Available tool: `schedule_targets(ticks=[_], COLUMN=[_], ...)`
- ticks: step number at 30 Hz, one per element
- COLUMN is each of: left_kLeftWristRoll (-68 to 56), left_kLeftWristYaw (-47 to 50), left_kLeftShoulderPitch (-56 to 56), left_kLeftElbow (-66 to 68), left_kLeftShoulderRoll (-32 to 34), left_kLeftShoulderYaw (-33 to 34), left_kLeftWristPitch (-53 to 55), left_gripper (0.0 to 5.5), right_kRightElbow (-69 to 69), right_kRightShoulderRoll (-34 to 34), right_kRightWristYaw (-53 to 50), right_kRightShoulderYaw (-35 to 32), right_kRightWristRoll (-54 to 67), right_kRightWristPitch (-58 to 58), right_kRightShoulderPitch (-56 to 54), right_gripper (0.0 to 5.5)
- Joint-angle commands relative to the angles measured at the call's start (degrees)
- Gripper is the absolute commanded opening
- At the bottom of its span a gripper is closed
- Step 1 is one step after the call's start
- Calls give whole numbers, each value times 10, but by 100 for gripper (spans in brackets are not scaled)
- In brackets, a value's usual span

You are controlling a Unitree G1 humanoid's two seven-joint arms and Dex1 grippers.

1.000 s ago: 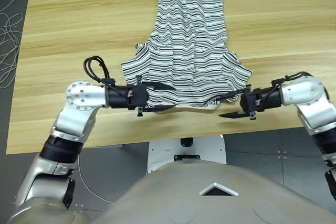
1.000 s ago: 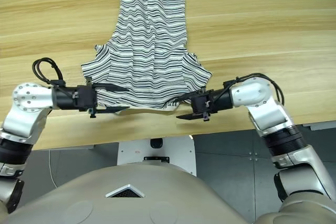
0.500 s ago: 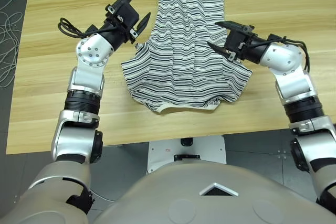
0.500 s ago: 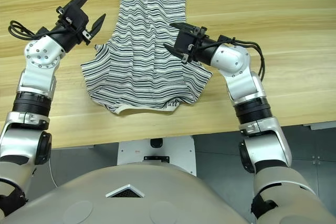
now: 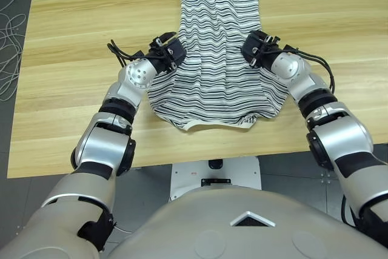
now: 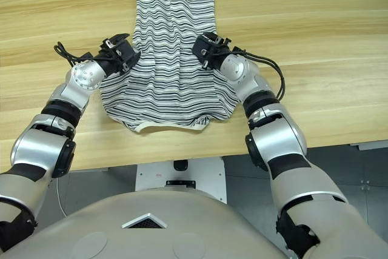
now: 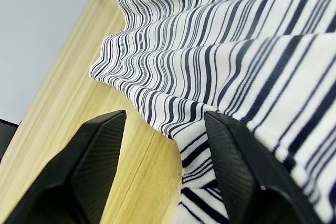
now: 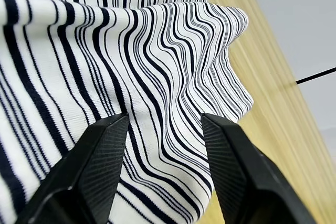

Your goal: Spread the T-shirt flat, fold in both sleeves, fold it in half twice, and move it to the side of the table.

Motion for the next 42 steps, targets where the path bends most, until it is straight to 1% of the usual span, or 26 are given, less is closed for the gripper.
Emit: schedule_targets(ticks=[1, 6, 10, 12, 13, 15, 16, 18, 19, 21, 24, 26, 27, 31, 33, 37, 39, 42], left_kLeftWristRoll=[40, 47, 43, 39, 37, 24, 19, 10, 5, -3, -18, -27, -35, -93, -112, -119, -107, -112], left_kLeftWristYaw=[13, 4, 10, 12, 14, 13, 10, 4, -1, -11, -33, -44, -49, -83, -91, -93, -109, -158], left_kLeftShoulderPitch=[3, 27, 34, 37, 37, 40, 43, 47, 50, 58, 77, 97, 109, 171, 190, 223, 246, 293], left_kLeftElbow=[13, 13, 22, 22, 21, 12, 6, -6, -16, -39, -94, -149, -184, -362, -418, -489, -500, -524], left_kLeftShoulderRoll=[38, 72, 81, 80, 78, 67, 63, 55, 53, 51, 49, 61, 70, 111, 123, 154, 176, 203], left_kLeftShoulderYaw=[-22, -22, -17, -13, -12, -6, -4, -1, 0, 2, 5, 14, 23, 88, 112, 154, 153, 142], left_kLeftWristPitch=[3, 8, 14, 12, 10, 2, -3, -10, -13, -19, -20, -10, -3, 50, 76, 121, 133, 148], left_gripper=[276, 276, 276, 276, 276, 276, 276, 276, 276, 276, 276, 276, 276, 276, 276, 276, 276, 276], right_kRightElbow=[48, 57, 56, 48, 38, 6, -12, -57, -96, -175, -313, -417, -454, -523, -539, -553, -550, -556], right_kRightShoulderRoll=[-25, -50, -58, -56, -53, -40, -32, -12, -3, 6, -11, -55, -81, -180, -195, -196, -198, -217], right_kRightWristYaw=[-13, -30, -40, -37, -44, -39, -21, 67, 136, 239, 320, 358, 365, 338, 325, 315, 308, 307], right_kRightShoulderYaw=[9, -5, -13, -23, -30, -75, -97, -137, -150, -166, -166, -141, -126, -64, -50, -30, -21, -11], right_kRightWristRoll=[-26, -17, -14, -3, 6, 59, 92, 180, 238, 329, 404, 391, 360, 163, 118, 85, 70, 50], right_kRightWristPitch=[18, 15, -2, -42, -81, -166, -204, -244, -236, -198, -110, -62, -53, -41, -34, -19, -15, -8], right_kRightShoulderPitch=[10, 6, 1, 1, 1, 6, 10, 26, 40, 67, 124, 193, 227, 350, 379, 403, 405, 419], right_gripper=[254, 254, 254, 254, 254, 254, 254, 254, 254, 254, 254, 254, 254, 254, 254, 254, 254, 254])
